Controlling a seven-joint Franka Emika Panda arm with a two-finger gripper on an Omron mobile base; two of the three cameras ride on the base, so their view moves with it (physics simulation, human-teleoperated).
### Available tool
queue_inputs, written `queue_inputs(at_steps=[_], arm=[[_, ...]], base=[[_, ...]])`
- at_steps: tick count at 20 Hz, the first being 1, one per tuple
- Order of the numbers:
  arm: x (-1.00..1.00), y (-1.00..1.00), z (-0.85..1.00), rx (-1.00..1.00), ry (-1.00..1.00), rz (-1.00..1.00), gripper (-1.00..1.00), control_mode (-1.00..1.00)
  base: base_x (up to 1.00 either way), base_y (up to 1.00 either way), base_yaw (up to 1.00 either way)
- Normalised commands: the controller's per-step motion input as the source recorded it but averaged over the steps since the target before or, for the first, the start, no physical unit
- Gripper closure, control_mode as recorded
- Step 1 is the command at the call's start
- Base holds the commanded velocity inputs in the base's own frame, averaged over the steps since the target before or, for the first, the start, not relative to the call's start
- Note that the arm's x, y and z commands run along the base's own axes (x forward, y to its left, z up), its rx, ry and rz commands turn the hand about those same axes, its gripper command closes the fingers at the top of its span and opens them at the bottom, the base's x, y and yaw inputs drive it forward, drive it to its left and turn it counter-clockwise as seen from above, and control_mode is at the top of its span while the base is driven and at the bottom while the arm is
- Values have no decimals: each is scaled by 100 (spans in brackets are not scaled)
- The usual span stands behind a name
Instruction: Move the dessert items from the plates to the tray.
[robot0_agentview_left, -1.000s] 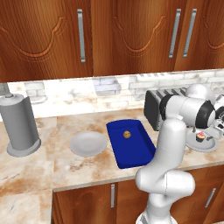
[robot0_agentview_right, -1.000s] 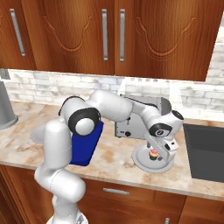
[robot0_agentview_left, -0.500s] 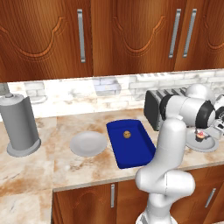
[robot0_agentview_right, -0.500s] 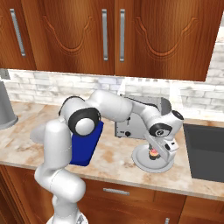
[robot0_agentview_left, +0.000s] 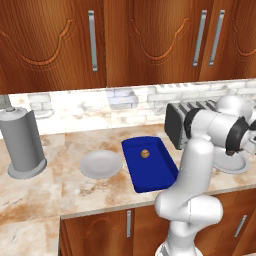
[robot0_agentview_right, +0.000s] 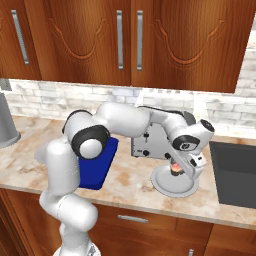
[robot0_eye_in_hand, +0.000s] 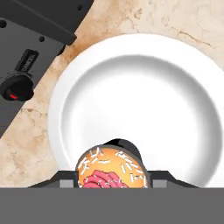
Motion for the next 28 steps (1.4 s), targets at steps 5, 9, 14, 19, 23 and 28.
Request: queue_inputs(at_steps=[5,9,14,19,23,28], arm=[[-25,62,65,0,-16,0,100,-100],[-16,100,6,-4,-16,0,100,-100],[-3,100,-3,-10,-17,-1,100,-100],[23,100,25,-15,-4,-11,100,-100],[36,100,18,-20,9,-13,100,-100],[21,100,-5,-12,20,-5,100,-100]], base=[[0,0,0],[0,0,0],[0,0,0],[0,0,0],[0,0,0],[0,0,0]])
